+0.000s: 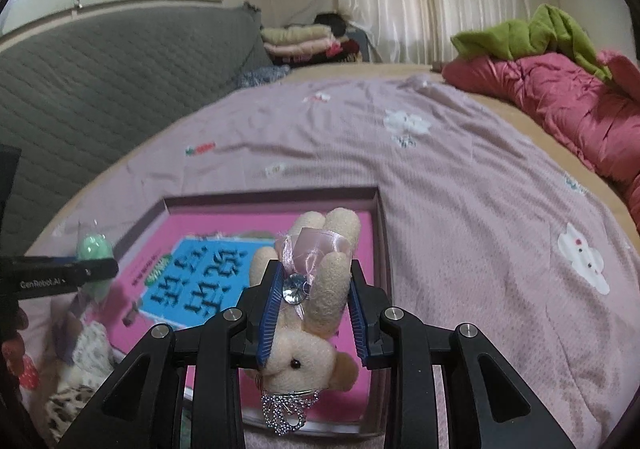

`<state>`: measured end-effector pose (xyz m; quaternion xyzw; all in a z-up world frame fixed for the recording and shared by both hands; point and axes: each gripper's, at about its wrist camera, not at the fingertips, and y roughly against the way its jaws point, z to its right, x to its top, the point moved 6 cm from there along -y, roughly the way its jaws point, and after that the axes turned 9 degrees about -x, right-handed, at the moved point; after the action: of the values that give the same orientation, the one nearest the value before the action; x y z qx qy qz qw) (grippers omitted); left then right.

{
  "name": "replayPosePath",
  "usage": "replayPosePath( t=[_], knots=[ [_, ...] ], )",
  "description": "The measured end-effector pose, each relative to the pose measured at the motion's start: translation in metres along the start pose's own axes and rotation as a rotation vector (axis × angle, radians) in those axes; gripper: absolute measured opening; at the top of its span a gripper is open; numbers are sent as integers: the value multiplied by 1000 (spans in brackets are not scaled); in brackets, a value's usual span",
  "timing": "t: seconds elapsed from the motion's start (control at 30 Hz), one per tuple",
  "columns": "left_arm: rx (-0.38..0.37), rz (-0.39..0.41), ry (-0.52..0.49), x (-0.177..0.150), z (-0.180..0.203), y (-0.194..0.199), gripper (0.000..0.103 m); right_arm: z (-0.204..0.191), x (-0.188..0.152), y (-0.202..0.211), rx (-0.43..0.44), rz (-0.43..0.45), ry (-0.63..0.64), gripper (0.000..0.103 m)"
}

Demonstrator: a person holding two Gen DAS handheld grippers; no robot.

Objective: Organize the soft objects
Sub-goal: 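Lift the green sponge with the left tool while the right tool carries the bunny toward the pink box, then lower the beige bunny into the pink box and open the right tool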

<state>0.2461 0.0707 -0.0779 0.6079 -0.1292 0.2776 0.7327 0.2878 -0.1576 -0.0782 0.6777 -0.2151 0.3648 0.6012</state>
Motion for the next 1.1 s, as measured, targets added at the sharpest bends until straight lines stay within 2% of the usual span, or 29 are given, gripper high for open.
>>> replayPosePath(
  t=[0.43,0.63,0.8,1.1],
  knots=[
    [0,-75,-17,-13,0,-21,41,10,-14,-15,-56,-92,4,35],
    [-9,-88,-3,-15,-1,-23,41,11,-12,-11,-56,-78,5,37],
    [-15,-95,1,-15,-2,-24,41,9,-7,-6,-45,-51,9,52],
    [-21,-120,0,-16,-2,-24,42,23,5,10,-58,16,-39,59]
  ],
)
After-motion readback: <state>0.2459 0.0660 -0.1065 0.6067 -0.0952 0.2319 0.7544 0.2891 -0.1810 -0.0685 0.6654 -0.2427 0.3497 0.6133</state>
